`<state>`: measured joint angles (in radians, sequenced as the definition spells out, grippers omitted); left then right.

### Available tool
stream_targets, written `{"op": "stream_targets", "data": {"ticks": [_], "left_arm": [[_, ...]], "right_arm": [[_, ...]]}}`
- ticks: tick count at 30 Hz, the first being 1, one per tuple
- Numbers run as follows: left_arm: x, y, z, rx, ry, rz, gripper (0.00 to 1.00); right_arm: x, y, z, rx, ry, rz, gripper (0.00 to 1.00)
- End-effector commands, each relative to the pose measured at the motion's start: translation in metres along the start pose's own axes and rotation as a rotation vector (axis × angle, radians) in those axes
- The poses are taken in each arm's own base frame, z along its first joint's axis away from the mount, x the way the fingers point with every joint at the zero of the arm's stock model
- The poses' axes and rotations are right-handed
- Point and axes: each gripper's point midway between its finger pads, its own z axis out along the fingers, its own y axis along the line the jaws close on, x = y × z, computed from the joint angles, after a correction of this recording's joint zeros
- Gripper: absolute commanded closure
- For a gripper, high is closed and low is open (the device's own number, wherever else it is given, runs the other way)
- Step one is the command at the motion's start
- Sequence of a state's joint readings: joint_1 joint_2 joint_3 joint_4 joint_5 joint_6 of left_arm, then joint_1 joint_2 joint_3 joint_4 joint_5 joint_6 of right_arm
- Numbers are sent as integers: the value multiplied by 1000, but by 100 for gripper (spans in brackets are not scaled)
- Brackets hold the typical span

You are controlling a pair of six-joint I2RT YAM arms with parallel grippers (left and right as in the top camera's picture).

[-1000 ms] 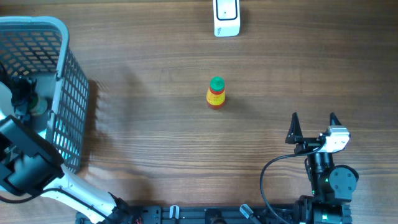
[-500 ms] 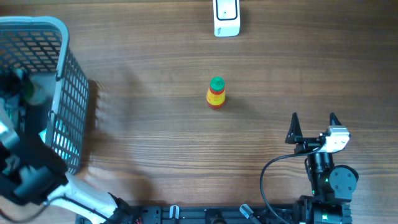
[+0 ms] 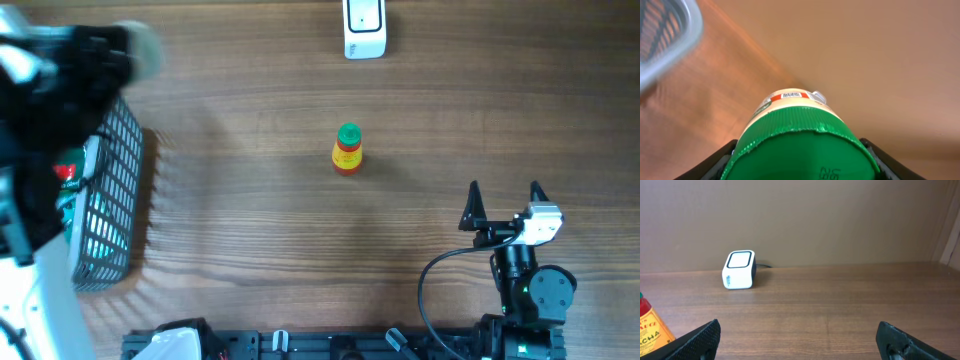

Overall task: Scan the item barcode
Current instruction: 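Carry the green-lidded jar to the table beside the bottle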

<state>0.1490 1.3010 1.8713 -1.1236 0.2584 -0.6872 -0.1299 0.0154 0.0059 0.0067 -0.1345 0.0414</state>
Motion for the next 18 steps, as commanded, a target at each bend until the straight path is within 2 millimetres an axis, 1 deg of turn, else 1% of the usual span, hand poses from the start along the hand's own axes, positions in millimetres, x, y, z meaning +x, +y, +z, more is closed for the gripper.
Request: {"op": "stream_targets", "data": {"ticks": [1, 2, 3, 4, 5, 7, 9, 10, 13, 14, 16, 18], "left_arm": [[42, 2, 48, -200, 57, 139, 42], [59, 0, 63, -223, 106, 173, 41], [82, -5, 82, -234, 172, 214, 41], [98, -7, 96, -247, 215, 239, 39], [126, -4, 125, -294, 289, 284, 39], [147, 8, 150, -359, 344, 316, 39], [172, 29, 181, -449, 418, 340, 38], [182, 37, 190, -482, 443, 338, 38], [215, 69, 220, -598, 531, 342, 39], [220, 78, 226, -635, 533, 324, 39], [225, 96, 234, -713, 498, 266, 39], [237, 108, 244, -747, 455, 155, 38]], "right_arm": [[-1, 0, 0, -3, -7, 10, 0], [-2, 0, 0, -3, -7, 10, 0], [-2, 0, 0, -3, -7, 10, 0], [-1, 0, 0, -3, -7, 10, 0], [-2, 0, 0, -3, -7, 10, 0], [-1, 0, 0, -3, -7, 10, 0], [-2, 0, 0, -3, -7, 10, 0], [-2, 0, 0, -3, -7, 10, 1], [-2, 0, 0, -3, -7, 10, 0], [-2, 0, 0, -3, -7, 10, 0], [-2, 0, 0, -3, -7, 10, 0], [-1, 0, 0, -3, -7, 10, 0]]}}
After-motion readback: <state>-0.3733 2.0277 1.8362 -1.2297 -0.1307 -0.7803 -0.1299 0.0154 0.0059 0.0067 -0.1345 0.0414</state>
